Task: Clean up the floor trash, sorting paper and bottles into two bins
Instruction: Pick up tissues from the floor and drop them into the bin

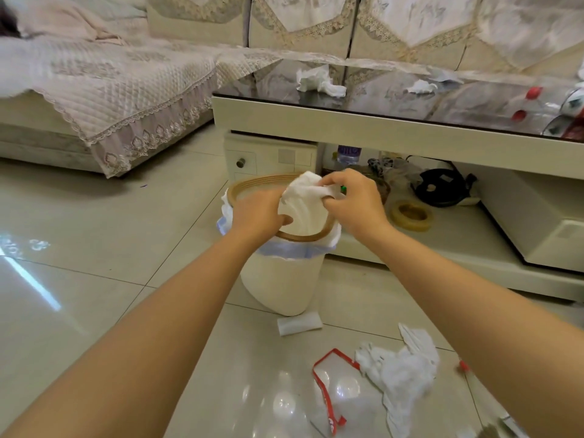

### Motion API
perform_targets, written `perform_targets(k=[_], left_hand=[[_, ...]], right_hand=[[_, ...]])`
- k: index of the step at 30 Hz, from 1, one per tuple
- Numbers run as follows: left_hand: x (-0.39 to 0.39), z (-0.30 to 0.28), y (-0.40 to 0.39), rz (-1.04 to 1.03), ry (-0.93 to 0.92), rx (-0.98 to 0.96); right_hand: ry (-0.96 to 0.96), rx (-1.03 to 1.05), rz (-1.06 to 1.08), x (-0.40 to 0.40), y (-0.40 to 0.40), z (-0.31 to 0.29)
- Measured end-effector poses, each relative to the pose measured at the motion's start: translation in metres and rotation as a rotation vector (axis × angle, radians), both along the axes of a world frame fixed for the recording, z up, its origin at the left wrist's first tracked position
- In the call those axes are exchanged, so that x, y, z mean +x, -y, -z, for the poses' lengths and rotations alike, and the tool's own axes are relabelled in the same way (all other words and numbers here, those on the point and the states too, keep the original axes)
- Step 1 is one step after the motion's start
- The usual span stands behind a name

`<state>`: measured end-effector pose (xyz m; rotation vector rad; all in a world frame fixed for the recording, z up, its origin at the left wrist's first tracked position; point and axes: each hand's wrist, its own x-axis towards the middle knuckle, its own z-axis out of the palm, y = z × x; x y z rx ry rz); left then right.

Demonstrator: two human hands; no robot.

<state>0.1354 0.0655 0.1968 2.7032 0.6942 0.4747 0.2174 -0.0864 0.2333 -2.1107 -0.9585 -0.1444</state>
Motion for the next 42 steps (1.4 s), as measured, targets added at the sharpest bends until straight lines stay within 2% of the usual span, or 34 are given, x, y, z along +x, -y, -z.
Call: perform_targets(k=[3, 5, 8, 11, 14, 17, 21, 28, 30, 34, 36, 38, 40, 42], left_hand=[[-0.011, 0.006, -0.006, -0.074, 0.023, 0.105], [-0.019, 0.008, -0.012, -0.120, 0.058, 0.084], [-0.030, 0.015, -0.013, -0.123, 0.149, -0.027], [-0.038, 0.028, -0.001, -0.060, 0.293, -0.072], [-0.048, 0.044, 0.019, 0.054, 0.393, 0.022], [-0.054, 0.068, 0.034, 0.183, 0.405, 0.115], [-0.052, 0.104, 0.054, 0.328, 0.285, 0.126], [-0.028, 0.167, 0.072, 0.399, -0.129, 0.034], [-0.022, 0.186, 0.075, 0.396, -0.242, 0.052], [-0.014, 0.223, 0.078, 0.426, -0.536, 0.232], [-0.012, 0.238, 0.078, 0.402, -0.628, 0.184], [-0.010, 0.248, 0.081, 0.347, -0.644, 0.092], [-0.010, 0.255, 0.087, 0.301, -0.582, -0.005], [-0.015, 0.255, 0.099, 0.278, -0.467, -0.223]], right_hand=[[-0.027, -0.210, -0.142, 0.001, -0.024, -0.004], [-0.034, -0.308, -0.163, 0.003, -0.031, -0.001], [0.060, -0.221, -0.135, 0.001, -0.027, 0.014], [0.288, -0.129, -0.135, -0.005, -0.010, 0.037], [0.477, -0.124, -0.146, -0.010, 0.011, 0.061], [0.514, -0.124, -0.132, -0.013, 0.033, 0.086], [0.484, -0.207, -0.129, -0.014, 0.061, 0.122], [0.340, -0.378, -0.104, -0.022, 0.106, 0.179], [0.284, -0.408, -0.091, -0.025, 0.117, 0.193], [0.202, -0.447, -0.070, -0.026, 0.138, 0.216], [0.184, -0.458, -0.066, -0.026, 0.146, 0.224], [0.188, -0.466, -0.050, -0.026, 0.153, 0.228], [0.183, -0.463, -0.032, -0.027, 0.161, 0.231], [0.168, -0.463, -0.007, -0.027, 0.168, 0.232]])
